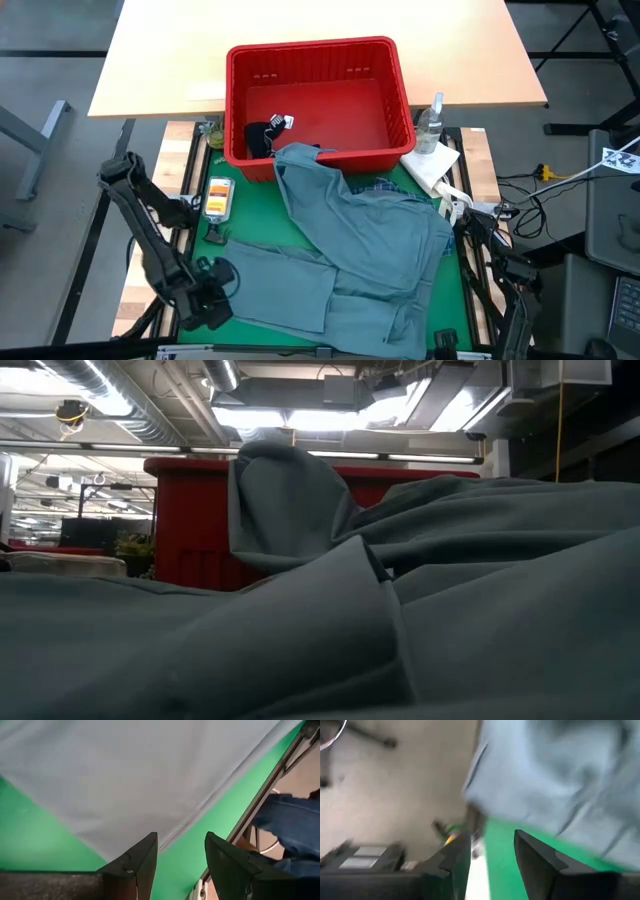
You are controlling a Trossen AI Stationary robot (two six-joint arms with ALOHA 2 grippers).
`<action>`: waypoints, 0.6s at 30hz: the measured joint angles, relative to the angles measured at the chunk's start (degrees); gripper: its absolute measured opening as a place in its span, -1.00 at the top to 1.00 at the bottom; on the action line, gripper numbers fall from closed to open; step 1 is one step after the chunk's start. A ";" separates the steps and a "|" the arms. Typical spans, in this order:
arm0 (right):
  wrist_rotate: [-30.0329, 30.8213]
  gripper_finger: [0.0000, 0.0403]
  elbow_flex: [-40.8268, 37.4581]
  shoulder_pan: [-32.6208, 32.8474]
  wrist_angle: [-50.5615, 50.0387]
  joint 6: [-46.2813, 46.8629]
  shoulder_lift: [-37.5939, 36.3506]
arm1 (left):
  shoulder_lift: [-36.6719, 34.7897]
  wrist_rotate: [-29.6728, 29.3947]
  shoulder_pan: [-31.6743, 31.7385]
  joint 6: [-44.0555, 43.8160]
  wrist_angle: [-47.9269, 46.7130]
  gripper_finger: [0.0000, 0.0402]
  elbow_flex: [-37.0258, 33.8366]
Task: Fold Laundry from Bin
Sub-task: Fold the blue pants on top of the blue shirt
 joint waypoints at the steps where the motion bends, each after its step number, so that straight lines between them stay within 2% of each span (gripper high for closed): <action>1: 2.60 0.25 0.00 -0.03 -0.40 -0.74 -0.60 | -1.00 -0.94 -0.76 -1.13 -1.14 0.21 0.00; 5: 13.88 0.25 0.00 -1.12 -1.10 -1.22 -1.51 | -2.54 -4.44 -3.96 -2.73 -2.38 0.21 0.00; 7: 16.64 0.25 0.00 -2.05 -0.87 -1.43 -1.52 | -2.32 -5.03 -5.26 -3.04 -1.85 0.21 0.00; 13: 17.39 0.25 0.00 -5.76 -0.76 -9.14 -1.52 | -0.15 -5.86 -7.19 -3.21 -0.07 0.21 0.01; 18: 16.06 0.25 0.00 -9.56 -0.17 -17.68 -1.52 | 1.75 -6.08 -7.27 -10.69 -2.77 0.21 0.02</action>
